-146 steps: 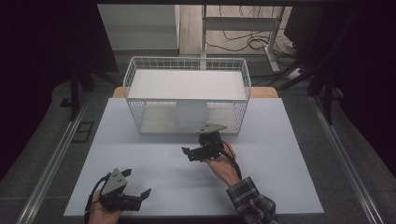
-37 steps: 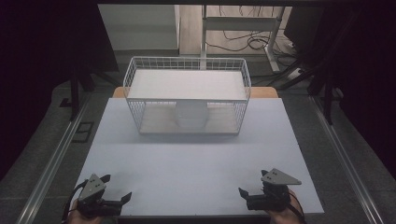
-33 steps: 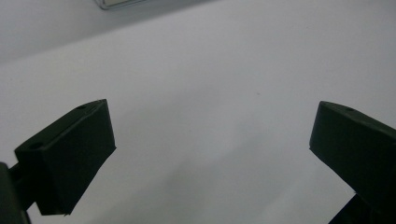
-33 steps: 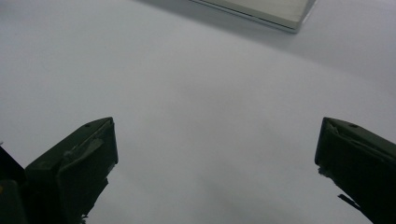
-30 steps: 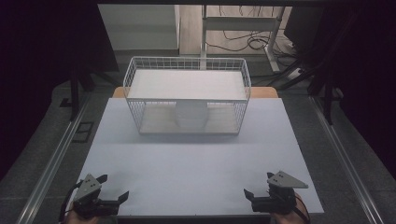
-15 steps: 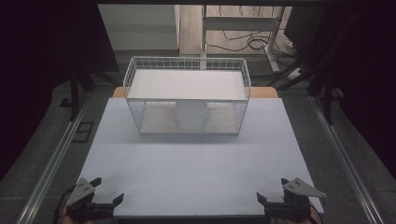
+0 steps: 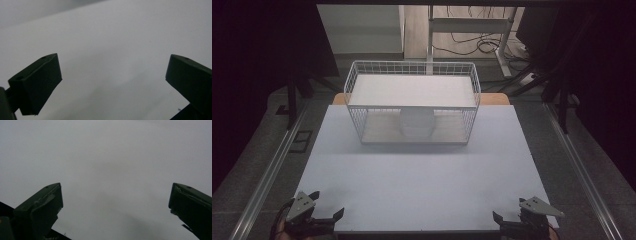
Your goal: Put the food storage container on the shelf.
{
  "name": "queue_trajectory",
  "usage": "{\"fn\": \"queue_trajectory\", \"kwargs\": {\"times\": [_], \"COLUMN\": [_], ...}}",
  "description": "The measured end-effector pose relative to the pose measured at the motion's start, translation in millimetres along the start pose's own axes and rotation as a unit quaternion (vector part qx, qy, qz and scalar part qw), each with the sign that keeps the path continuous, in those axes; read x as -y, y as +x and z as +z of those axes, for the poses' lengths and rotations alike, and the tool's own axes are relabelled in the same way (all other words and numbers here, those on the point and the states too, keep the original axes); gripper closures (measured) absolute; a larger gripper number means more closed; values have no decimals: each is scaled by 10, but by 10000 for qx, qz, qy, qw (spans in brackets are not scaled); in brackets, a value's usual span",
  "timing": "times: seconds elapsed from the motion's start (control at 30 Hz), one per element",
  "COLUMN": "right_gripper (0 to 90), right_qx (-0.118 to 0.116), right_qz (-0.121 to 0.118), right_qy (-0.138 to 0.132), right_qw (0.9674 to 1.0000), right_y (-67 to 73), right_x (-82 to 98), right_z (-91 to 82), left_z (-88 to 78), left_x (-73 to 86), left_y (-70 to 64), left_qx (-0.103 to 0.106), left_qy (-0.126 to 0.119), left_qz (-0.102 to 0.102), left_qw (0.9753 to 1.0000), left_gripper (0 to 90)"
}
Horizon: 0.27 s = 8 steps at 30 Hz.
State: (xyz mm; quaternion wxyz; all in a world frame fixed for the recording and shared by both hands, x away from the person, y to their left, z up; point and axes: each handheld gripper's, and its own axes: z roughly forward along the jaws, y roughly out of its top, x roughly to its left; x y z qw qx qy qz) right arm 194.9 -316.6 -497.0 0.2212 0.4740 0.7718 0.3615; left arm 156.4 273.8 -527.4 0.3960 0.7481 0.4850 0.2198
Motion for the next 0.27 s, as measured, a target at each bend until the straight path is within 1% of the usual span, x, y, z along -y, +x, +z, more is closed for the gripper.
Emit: {"fn": "queue_trajectory", "kwargs": {"times": [0.03, 0.13, 0.27], "right_gripper": [0, 0, 0], "right_qx": [23, 9, 27], "right_qz": [57, 134, 65], "right_qy": [30, 69, 97], "right_qw": [10000, 9999, 9999], "right_y": [-10, -24, -13], "right_x": [5, 5, 2], "right_z": [2, 7, 19], "left_z": [5, 11, 16], "left_x": [-1, -2, -8], "left_y": [6, 12, 6], "left_qx": [9, 19, 11], "left_qy": [17, 56, 67], "left_qz": [-40, -61, -31], "left_qw": [10000, 10000, 10000], "left_gripper": [3, 7, 9]}}
